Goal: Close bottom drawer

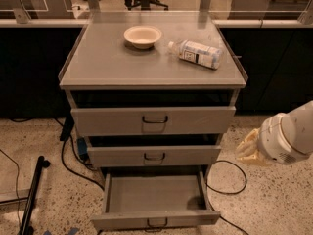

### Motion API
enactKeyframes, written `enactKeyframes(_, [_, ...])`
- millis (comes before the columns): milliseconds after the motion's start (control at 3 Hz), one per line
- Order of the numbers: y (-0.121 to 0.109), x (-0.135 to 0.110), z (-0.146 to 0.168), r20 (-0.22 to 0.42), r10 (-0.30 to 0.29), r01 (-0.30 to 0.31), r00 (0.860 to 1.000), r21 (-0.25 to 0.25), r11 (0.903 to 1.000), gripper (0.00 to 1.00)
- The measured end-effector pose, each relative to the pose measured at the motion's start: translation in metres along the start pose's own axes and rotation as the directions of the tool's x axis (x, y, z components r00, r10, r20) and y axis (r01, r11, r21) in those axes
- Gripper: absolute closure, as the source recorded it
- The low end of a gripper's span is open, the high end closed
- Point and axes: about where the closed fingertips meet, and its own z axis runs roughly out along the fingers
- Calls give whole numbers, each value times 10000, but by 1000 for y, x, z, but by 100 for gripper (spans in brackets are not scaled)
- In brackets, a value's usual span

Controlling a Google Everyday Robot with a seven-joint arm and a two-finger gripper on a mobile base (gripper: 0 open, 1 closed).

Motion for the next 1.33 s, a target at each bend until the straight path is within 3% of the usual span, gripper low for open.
enactKeyframes(333, [4, -8, 37, -272, -149, 145, 9995, -156, 9998, 100])
enactKeyframes(667, [5, 0, 94, -913, 127, -142, 9957, -158, 9998, 100])
enactKeyframes(1000, [6, 16, 136, -1213, 619, -615, 9907, 74, 9981, 100])
enactKeyframes(1333, [8, 33, 165, -929, 878, -834, 9918, 502, 9953, 100])
